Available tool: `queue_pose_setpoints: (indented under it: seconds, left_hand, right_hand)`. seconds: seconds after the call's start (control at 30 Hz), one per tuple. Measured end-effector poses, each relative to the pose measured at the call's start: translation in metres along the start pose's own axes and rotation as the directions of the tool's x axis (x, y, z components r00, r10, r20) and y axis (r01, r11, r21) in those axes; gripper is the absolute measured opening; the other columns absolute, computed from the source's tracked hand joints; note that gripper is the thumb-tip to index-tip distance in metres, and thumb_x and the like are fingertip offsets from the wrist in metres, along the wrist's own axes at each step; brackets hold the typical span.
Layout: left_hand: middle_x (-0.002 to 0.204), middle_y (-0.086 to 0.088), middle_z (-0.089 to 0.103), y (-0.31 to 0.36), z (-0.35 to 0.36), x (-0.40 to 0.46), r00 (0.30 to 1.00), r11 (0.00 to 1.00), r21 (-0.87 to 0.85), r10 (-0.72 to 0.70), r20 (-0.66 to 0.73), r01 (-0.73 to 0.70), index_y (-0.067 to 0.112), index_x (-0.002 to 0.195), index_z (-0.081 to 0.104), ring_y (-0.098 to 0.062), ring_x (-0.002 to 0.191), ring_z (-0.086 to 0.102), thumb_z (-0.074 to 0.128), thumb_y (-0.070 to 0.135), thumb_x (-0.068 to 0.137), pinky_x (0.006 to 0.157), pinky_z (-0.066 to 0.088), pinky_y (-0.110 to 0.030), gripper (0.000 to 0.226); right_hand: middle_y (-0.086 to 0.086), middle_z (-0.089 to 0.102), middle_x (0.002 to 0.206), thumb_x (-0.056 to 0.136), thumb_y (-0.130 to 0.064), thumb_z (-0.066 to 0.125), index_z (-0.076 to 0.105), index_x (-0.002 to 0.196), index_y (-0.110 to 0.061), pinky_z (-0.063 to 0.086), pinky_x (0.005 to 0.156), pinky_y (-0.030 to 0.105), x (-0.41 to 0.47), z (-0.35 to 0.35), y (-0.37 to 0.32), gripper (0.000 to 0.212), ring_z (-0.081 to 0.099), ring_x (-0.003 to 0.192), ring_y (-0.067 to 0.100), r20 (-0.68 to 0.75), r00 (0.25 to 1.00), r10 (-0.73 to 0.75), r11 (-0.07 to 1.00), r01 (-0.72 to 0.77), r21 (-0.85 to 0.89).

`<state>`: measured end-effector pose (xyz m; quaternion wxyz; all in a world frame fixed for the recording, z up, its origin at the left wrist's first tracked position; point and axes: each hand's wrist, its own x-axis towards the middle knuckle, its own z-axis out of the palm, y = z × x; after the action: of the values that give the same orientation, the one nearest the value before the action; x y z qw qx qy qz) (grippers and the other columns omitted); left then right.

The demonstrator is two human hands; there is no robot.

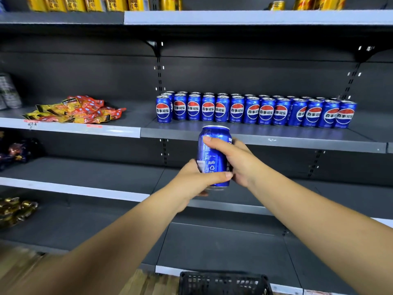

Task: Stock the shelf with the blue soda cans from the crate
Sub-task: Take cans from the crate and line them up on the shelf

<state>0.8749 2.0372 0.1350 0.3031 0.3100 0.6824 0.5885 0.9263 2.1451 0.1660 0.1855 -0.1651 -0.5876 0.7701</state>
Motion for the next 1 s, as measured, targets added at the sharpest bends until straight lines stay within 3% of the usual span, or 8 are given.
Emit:
queue_pose_setpoints:
  seconds: [0.23,0.37,0.47,0.53,0.67,0.77,0.9,1.0]
  left_hand:
    - [0.084,-0.002,0.072,0.0,-0.008,-0.004,0.997,0.988,-0.153,0.028,0.076,-0.016,0.015,0.098,0.065,-0.02,0.08,0.066,0.074,0.017,0.055,0.091,0.051,-0.044,0.044]
    - [0.087,-0.004,0.072,-0.001,-0.013,-0.005,0.993,0.987,-0.158,0.026,0.117,-0.007,0.012,0.104,0.064,-0.019,0.079,0.067,0.077,0.028,0.039,0.083,0.054,-0.04,0.068]
    - [0.094,0.0,0.072,-0.004,-0.011,-0.006,0.996,0.992,-0.123,0.021,0.085,-0.01,0.014,0.115,0.059,-0.017,0.083,0.067,0.078,0.037,0.039,0.072,0.054,-0.032,0.081]
    - [0.103,0.002,0.071,-0.004,-0.007,-0.006,0.998,0.998,-0.04,0.052,0.036,-0.05,0.019,0.119,0.055,-0.016,0.092,0.068,0.08,0.044,0.042,0.077,0.053,-0.034,0.085]
    - [0.103,-0.001,0.072,0.0,-0.006,-0.006,0.988,0.989,0.02,0.15,-0.029,-0.149,0.021,0.112,0.06,-0.018,0.095,0.068,0.076,0.03,0.058,0.083,0.054,-0.035,0.057]
    - [0.095,-0.001,0.073,0.003,-0.015,-0.005,0.984,0.982,-0.084,0.172,0.054,-0.167,0.017,0.104,0.063,-0.013,0.086,0.068,0.075,0.019,0.058,0.075,0.056,-0.025,0.047]
    - [0.088,0.002,0.073,0.004,-0.019,-0.006,0.983,0.977,-0.182,0.138,0.118,-0.115,0.018,0.101,0.063,-0.013,0.08,0.069,0.077,0.029,0.044,0.079,0.056,-0.033,0.059]
    - [0.1,0.005,0.072,0.003,-0.015,-0.004,0.995,0.991,-0.099,0.092,0.042,-0.088,0.02,0.117,0.053,-0.012,0.087,0.069,0.079,0.04,0.041,0.077,0.053,-0.036,0.083]
  right_hand:
    - [0.009,0.071,0.093,0.056,-0.025,0.082,0.049,0.128,-0.005,0.057,0.066,0.033,0.001,-0.003,-0.007,0.081,0.07,0.075,0.02,0.104,0.995,0.015,1.0,-0.015,0.0]
    - [0.007,0.071,0.086,0.063,-0.019,0.082,0.054,0.123,-0.008,0.056,0.064,0.032,0.001,-0.002,-0.008,0.068,0.069,0.073,0.019,0.128,0.992,-0.02,0.999,0.014,0.049]
    - [0.006,0.071,0.082,0.075,-0.016,0.074,0.057,0.113,-0.009,0.058,0.063,0.031,-0.002,0.001,-0.008,0.043,0.069,0.069,0.017,0.07,0.997,-0.032,0.999,0.028,0.045]
    - [0.003,0.07,0.082,0.077,-0.016,0.074,0.056,0.105,-0.014,0.058,0.064,0.031,-0.004,0.003,-0.007,0.034,0.068,0.067,0.016,0.022,0.999,-0.047,0.999,0.046,0.02]
    - [0.001,0.069,0.087,0.073,-0.018,0.078,0.051,0.098,-0.02,0.058,0.066,0.032,-0.005,0.008,-0.008,0.036,0.069,0.071,0.014,0.034,0.993,-0.112,0.993,0.114,-0.035]
    - [-0.003,0.07,0.081,0.06,-0.022,0.079,0.053,0.097,-0.021,0.058,0.075,0.036,-0.006,0.007,-0.014,0.045,0.069,0.071,0.014,0.117,0.982,-0.145,0.988,0.149,-0.029]
    - [0.001,0.07,0.074,0.055,-0.006,0.081,0.058,0.095,-0.015,0.058,0.069,0.033,-0.002,0.002,-0.023,0.047,0.067,0.068,0.015,0.251,0.958,-0.139,0.99,0.129,0.055]
    - [0.003,0.068,0.077,0.061,-0.004,0.078,0.058,0.096,-0.013,0.058,0.067,0.033,0.003,0.001,-0.019,0.041,0.067,0.067,0.016,0.182,0.97,-0.159,0.987,0.16,0.009]
